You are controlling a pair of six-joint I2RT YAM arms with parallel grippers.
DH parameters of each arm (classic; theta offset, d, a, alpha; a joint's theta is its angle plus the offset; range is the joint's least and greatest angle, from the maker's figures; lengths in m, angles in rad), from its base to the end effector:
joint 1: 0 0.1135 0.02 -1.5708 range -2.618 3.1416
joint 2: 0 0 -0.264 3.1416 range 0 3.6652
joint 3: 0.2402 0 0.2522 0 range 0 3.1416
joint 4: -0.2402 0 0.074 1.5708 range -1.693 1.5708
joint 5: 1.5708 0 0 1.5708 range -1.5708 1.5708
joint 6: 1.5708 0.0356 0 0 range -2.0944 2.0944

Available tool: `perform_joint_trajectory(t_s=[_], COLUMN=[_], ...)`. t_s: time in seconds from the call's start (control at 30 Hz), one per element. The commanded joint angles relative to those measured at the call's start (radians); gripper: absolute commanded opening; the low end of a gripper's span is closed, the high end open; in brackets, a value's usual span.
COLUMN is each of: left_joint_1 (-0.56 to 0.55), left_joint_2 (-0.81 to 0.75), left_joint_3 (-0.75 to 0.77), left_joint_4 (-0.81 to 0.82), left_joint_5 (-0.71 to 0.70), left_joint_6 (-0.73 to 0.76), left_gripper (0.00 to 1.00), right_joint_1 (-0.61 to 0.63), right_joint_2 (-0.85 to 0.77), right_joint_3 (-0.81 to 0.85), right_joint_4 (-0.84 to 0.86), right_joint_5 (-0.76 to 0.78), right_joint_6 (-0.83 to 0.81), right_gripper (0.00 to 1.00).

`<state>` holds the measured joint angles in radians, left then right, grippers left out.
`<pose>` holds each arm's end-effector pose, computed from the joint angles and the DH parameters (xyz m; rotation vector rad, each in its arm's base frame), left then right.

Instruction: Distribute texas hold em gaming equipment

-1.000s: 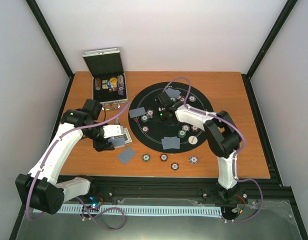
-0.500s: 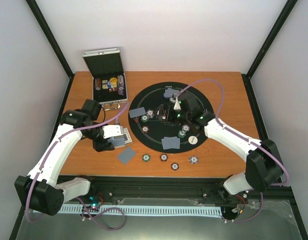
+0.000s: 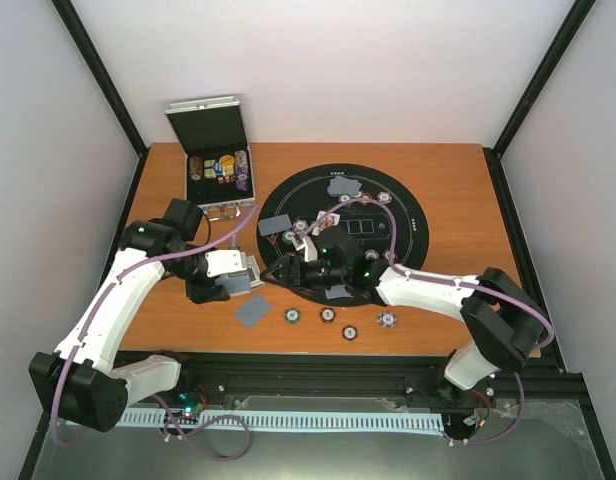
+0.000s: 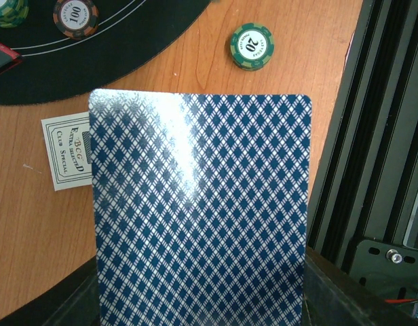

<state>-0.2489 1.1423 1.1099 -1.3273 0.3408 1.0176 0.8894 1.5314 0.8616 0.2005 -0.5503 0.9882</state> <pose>0.1712 -0.0558 0.3005 1.6986 2.2275 -0.3355 0.1946 0.2695 0.2251 -0.2982 2.4269 1.5956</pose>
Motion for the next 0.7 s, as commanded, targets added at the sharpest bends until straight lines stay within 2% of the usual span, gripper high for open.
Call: perform_joint_trajectory(t_s=[0.0, 0.2, 0.43, 0.67], left_joint_1=[0.0, 0.001, 0.0, 0.0], left_joint_2=[-0.016, -0.017, -0.023, -0.021], left_joint_3=[0.031, 0.034, 0.031, 0.036], left_joint_4=[-0.008, -0.005, -0.007, -0.008], left_joint_5=[0.023, 0.031, 0.028, 0.025], left_joint_6=[0.016, 0.012, 0.018, 0.021], left_gripper=[0.01, 0.01, 0.01, 0.01], right_joint_1=[0.048, 0.082, 0.096, 0.093], right_joint_2=[0.059, 0.173, 0.293, 0.348], right_joint_3=[0.047, 0.139, 0.238, 0.232], right_joint_4=[0.166, 0.186, 0.227, 0.251], right_joint_5=[-0.061, -0.08, -0.13, -0.151], right_joint_6=[0.075, 0.088, 0.141, 0.173], right_gripper=[0.74, 0.67, 0.64, 0.58])
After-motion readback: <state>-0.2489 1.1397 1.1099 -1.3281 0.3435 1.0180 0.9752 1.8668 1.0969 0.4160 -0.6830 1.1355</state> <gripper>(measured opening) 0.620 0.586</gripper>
